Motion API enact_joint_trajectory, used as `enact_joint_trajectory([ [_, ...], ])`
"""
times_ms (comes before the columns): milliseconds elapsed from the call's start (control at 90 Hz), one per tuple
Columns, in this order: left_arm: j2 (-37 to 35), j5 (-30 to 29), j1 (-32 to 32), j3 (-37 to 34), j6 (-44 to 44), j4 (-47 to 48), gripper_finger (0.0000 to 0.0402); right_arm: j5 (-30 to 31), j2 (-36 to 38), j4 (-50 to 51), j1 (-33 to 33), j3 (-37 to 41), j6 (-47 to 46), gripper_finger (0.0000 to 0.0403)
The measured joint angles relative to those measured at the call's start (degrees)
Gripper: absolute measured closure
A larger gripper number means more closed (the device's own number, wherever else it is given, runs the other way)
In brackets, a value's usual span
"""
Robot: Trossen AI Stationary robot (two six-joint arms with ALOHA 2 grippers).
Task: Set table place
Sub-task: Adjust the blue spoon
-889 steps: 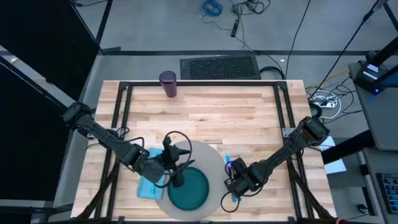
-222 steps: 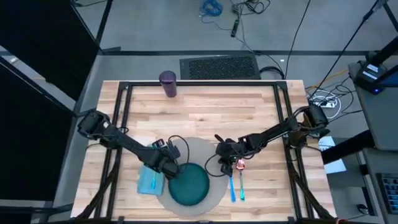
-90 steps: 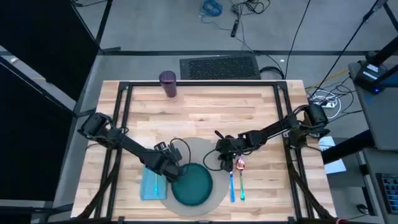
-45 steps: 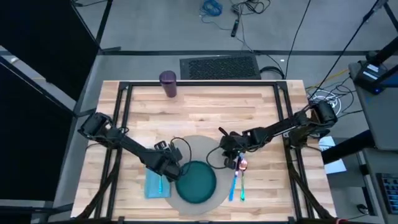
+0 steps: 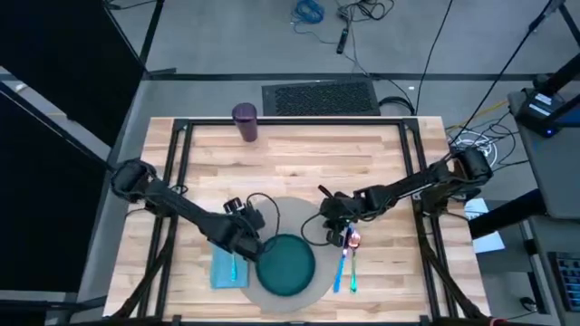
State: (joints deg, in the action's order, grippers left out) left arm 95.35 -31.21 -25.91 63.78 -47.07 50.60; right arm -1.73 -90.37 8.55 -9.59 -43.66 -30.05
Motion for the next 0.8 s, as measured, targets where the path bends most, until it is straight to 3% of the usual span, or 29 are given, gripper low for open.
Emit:
enact_joint_trajectory([
  [200,-5.6,-5.2,-0.6,0.9,2.4,-0.2,0.0240,-0.1,4.4,6.8,-3.6,0.0,-4.8,0.0403],
  [367,-7.9,-13.1,-2.9,0.9,2.4,-1.1,0.0240,0.1,7.3,14.5,-10.6,0.0,-17.8,0.0403],
  [600,-7.9,-22.5,-3.6,0.9,2.9,-5.8,0.0240,3.7,6.4,15.9,-19.7,-0.1,-37.3,0.0403],
  [800,-7.9,-24.8,-3.0,0.9,5.5,-9.6,0.0240,7.4,6.3,16.3,-22.5,-0.1,-44.4,0.0403],
])
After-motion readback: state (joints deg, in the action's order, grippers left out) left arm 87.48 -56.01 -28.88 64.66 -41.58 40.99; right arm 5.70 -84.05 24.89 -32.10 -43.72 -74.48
